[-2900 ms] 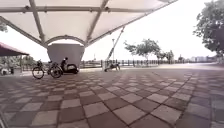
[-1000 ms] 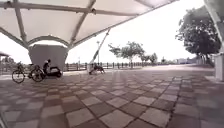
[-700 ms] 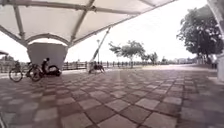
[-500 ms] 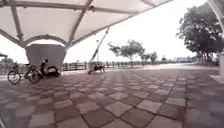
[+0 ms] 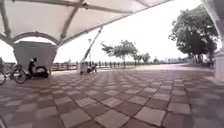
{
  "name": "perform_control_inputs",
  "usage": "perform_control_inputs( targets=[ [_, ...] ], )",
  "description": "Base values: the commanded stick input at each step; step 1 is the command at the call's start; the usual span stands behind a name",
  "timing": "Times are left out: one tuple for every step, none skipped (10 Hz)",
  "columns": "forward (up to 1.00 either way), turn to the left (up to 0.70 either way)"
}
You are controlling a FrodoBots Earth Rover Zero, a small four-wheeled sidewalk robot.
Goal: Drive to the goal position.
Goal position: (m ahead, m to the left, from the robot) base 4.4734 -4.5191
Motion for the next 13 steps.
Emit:
perform_control_inputs(
  targets=[
    [0.85, -0.34],
    [0.85, -0.34],
    [0.98, -0.39],
    [1.00, -0.40],
    [1.00, -0.40],
    [1.00, -0.40],
    [1.00, -0.40],
    [1.00, -0.40],
    [1.00, -0.40],
    [1.00, -0.40],
    [1.00, -0.40],
    [1.00, -0.40],
    [1.00, -0.40]
  ],
)
